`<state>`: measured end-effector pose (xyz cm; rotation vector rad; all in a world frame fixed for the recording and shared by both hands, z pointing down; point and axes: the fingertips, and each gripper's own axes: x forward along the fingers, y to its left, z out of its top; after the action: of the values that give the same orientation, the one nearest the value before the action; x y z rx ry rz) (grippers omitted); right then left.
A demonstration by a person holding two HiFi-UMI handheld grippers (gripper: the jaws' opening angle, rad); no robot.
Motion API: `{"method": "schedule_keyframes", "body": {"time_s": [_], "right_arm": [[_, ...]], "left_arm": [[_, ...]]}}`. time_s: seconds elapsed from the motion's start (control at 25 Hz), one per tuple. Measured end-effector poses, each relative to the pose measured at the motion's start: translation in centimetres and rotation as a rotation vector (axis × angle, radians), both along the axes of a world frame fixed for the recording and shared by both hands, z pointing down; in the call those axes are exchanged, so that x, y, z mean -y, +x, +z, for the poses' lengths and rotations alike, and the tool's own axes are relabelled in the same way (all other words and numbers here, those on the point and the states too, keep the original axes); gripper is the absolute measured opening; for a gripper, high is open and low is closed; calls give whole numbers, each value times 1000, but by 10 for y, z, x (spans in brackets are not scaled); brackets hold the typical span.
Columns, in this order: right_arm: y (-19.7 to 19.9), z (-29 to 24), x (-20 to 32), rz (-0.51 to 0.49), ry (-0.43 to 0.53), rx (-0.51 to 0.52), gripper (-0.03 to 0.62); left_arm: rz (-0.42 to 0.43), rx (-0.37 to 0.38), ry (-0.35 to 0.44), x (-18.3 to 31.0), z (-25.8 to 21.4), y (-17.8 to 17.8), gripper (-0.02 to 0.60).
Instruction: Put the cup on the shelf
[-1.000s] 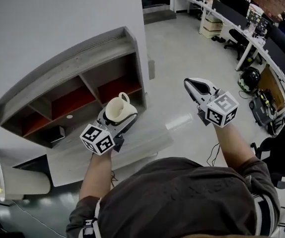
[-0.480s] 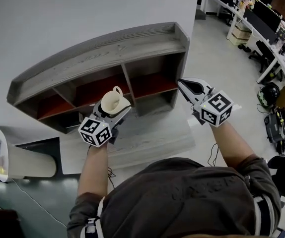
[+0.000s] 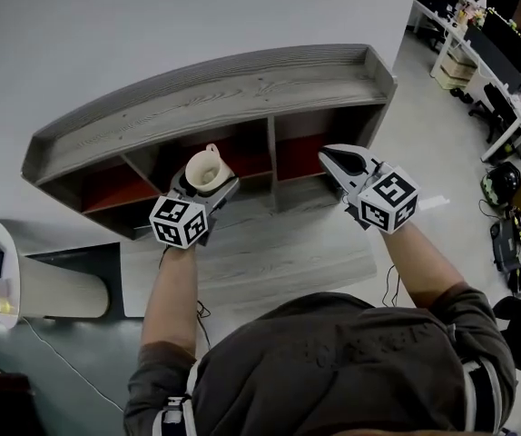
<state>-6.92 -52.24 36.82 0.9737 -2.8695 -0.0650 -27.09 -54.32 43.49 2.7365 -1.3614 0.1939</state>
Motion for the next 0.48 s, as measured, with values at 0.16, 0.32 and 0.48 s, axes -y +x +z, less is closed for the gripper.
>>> {"method": "schedule_keyframes", "body": {"time_s": [0.16, 0.32, 0.48], "right_arm": [[-17, 8, 6, -8, -15, -10, -8], [-24, 15, 11, -7, -27, -18, -8], [-26, 22, 15, 0, -42, -22, -8]], "left_arm": [[-34, 53, -8, 23, 6, -16, 436], [-65, 86, -31, 42, 16, -22, 436], [-95, 103, -58, 59, 26, -26, 436]]}}
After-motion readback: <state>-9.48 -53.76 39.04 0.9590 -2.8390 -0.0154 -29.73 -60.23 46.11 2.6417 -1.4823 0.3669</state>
